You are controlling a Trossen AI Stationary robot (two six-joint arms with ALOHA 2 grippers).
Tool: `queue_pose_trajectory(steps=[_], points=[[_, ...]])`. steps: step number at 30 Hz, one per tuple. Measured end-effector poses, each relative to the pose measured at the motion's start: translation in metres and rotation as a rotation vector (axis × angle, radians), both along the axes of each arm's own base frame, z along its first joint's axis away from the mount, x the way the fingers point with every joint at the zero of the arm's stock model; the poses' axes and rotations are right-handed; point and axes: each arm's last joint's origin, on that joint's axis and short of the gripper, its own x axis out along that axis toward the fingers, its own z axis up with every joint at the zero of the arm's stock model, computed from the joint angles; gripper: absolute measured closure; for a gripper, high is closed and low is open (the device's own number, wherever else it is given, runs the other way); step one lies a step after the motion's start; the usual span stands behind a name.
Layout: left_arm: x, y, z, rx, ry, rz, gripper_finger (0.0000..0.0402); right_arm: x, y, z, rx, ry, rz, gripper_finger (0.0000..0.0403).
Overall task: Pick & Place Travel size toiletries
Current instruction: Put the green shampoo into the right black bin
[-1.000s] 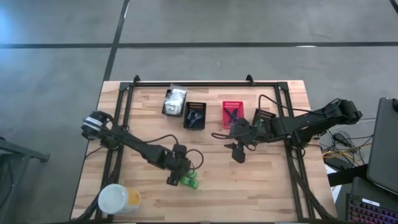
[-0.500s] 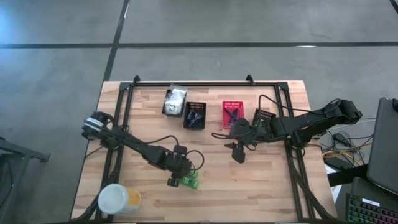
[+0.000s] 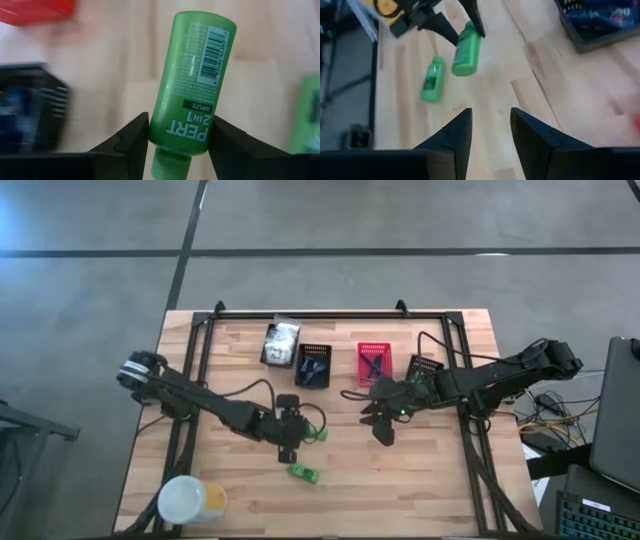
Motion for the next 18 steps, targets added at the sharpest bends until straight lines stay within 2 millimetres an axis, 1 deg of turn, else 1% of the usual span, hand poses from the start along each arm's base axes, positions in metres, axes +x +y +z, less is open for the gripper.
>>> queue_pose_trajectory(steps=[4, 9, 15, 18], points=[[0.001, 0.006, 0.014, 0.070, -0.082, 0.061, 0.0227, 0.003, -0.005, 0.003, 0.096, -0.030, -0.097, 0.0265], [0.011, 0.007, 0.028, 0.120, -0.194, 0.063, 0.0227, 0.009, -0.009, 0.009, 0.190, -0.109, -0.171, 0.0235], [0.019, 0.010, 0.049, 0.279, -0.271, 0.126, 0.0227, 0.011, -0.011, 0.011, 0.244, -0.127, -0.215, 0.0201], [0.022, 0.013, 0.057, 0.319, -0.286, 0.136, 0.0227, 0.011, -0.010, 0.011, 0.263, -0.126, -0.227, 0.0190]])
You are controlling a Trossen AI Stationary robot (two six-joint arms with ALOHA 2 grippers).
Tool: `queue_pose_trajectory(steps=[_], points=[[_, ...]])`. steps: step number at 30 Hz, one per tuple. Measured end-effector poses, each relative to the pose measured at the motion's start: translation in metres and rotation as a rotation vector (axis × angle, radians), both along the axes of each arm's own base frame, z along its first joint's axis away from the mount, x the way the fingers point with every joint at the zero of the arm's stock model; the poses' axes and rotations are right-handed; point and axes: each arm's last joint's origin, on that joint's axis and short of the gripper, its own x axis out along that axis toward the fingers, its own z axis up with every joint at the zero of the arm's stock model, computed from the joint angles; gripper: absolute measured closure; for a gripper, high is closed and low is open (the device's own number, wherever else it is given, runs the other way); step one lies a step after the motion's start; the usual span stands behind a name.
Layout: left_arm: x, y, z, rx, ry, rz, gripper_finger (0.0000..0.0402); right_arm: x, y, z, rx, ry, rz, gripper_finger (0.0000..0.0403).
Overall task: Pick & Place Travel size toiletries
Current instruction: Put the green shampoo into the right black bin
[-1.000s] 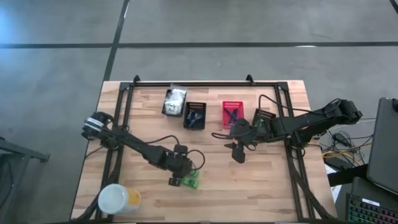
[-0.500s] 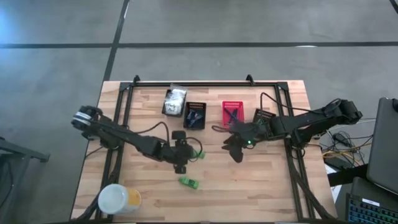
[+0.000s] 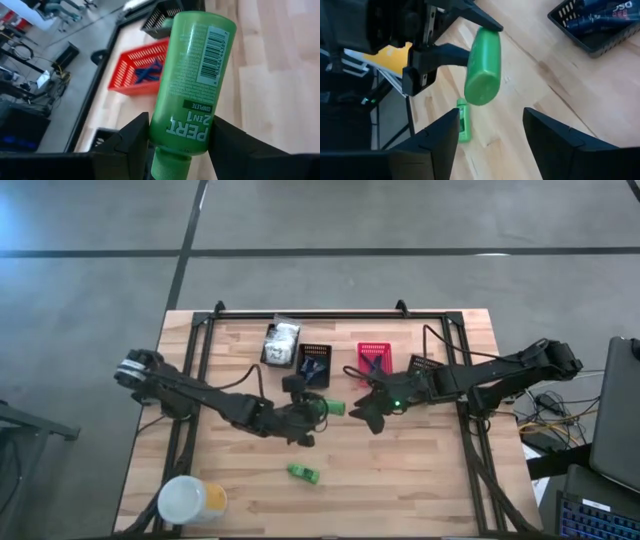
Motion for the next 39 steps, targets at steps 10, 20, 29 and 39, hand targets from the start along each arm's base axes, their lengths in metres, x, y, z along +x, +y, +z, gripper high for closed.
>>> queue_pose_trajectory(steps=[10, 20, 29, 39], points=[[0.009, 0.008, 0.017, -0.006, -0.065, 0.010, 0.0227, 0.001, 0.000, 0.002, 0.018, -0.019, -0.010, 0.0172], [0.011, 0.009, 0.020, -0.019, -0.094, 0.005, 0.0227, 0.002, 0.000, 0.004, 0.031, -0.045, -0.017, 0.0159], [0.013, 0.015, 0.020, -0.029, -0.103, 0.021, 0.0227, 0.008, 0.001, 0.007, 0.065, -0.101, -0.034, 0.0171], [0.013, 0.015, 0.019, -0.044, -0.096, 0.017, 0.0227, 0.027, 0.001, -0.008, 0.061, -0.080, -0.045, 0.0161]])
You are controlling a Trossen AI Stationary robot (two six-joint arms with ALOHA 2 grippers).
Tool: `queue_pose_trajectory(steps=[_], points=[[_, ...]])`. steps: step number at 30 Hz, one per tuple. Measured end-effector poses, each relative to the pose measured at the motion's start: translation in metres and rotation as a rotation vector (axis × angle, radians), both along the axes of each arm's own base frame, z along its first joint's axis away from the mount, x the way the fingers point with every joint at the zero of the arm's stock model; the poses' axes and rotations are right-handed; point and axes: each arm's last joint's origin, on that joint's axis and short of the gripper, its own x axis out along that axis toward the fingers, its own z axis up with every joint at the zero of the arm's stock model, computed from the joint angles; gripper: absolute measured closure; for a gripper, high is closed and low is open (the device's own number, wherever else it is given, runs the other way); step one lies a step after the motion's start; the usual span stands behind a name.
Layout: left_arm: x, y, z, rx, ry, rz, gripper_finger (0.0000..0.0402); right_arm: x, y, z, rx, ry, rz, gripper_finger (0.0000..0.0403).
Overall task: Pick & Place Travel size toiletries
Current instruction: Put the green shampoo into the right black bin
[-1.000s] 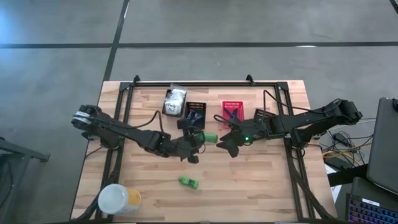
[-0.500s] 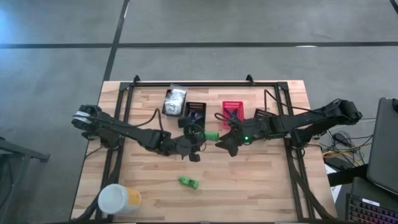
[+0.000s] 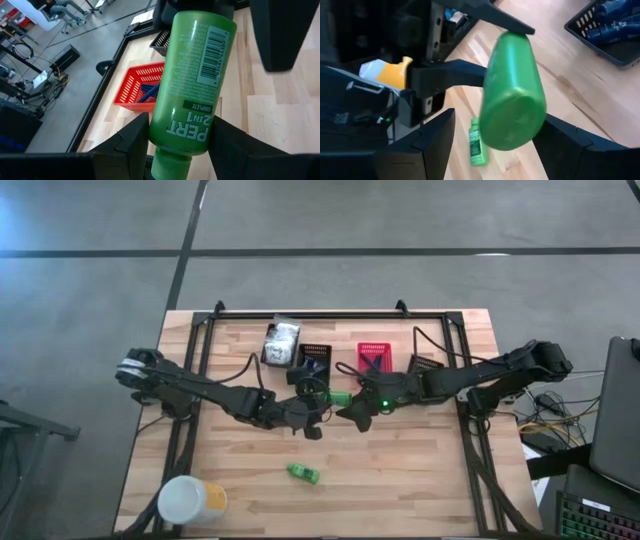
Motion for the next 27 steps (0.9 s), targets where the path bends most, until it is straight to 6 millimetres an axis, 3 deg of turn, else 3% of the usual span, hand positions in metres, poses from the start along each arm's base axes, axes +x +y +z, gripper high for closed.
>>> queue_pose_trajectory(steps=[12, 27], points=[[-0.0014, 0.0000, -0.0028, -0.007, 0.027, -0.004, 0.0227, 0.0017, -0.0061, 0.0049, 0.014, -0.011, -0.058, 0.0142], [-0.0013, -0.0001, -0.0027, -0.007, 0.026, -0.006, 0.0227, 0.0028, -0.0059, 0.0023, 0.008, -0.005, -0.073, 0.0212]])
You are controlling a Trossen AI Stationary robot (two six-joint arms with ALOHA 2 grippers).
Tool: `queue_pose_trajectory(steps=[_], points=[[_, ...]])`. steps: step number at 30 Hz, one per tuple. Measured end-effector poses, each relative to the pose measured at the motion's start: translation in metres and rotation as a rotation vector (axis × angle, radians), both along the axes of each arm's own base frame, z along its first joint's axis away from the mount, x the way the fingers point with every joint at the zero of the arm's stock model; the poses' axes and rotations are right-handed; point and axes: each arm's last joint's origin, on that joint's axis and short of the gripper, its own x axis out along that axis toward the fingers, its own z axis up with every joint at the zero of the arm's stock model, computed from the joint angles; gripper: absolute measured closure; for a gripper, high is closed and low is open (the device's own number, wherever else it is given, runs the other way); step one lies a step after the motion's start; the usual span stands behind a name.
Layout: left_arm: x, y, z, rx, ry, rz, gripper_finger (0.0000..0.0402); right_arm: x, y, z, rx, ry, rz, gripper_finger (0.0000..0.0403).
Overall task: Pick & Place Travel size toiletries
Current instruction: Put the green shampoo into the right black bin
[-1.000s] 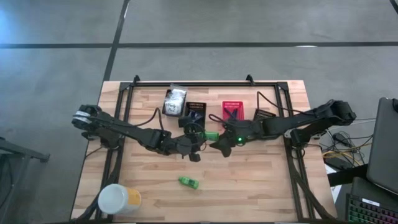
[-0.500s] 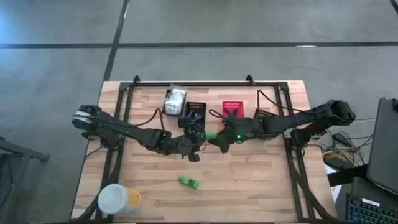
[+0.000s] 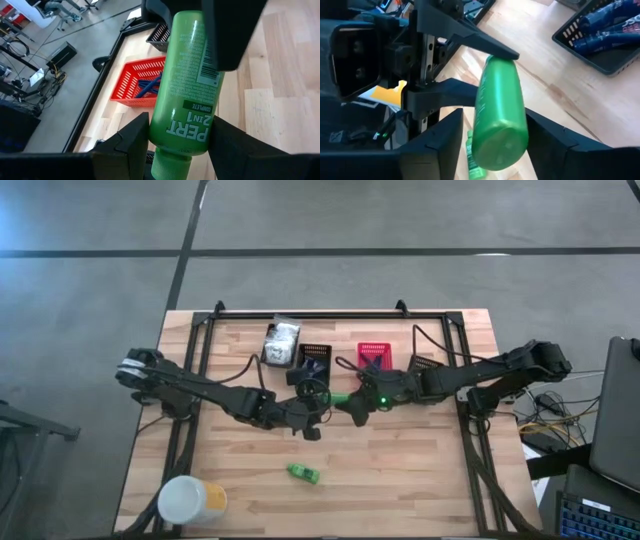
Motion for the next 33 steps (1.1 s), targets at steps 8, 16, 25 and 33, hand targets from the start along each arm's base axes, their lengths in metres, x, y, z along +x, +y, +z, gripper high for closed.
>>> queue_pose_trajectory(steps=[8, 16, 25, 33], points=[[0.000, 0.000, 0.000, 0.002, 0.001, -0.002, 0.0227, 0.000, 0.000, -0.001, -0.003, 0.004, -0.004, 0.0282], [0.000, -0.001, 0.000, -0.101, -0.046, 0.030, 0.0163, -0.002, 0.000, -0.003, -0.018, 0.035, 0.001, 0.0300], [-0.006, -0.007, 0.000, -0.096, -0.014, 0.027, 0.0103, -0.015, -0.003, -0.014, -0.050, 0.227, -0.020, 0.0302], [-0.024, -0.015, -0.004, -0.098, 0.079, 0.075, 0.0103, -0.066, -0.002, 0.008, -0.214, 0.491, -0.245, 0.0306]])
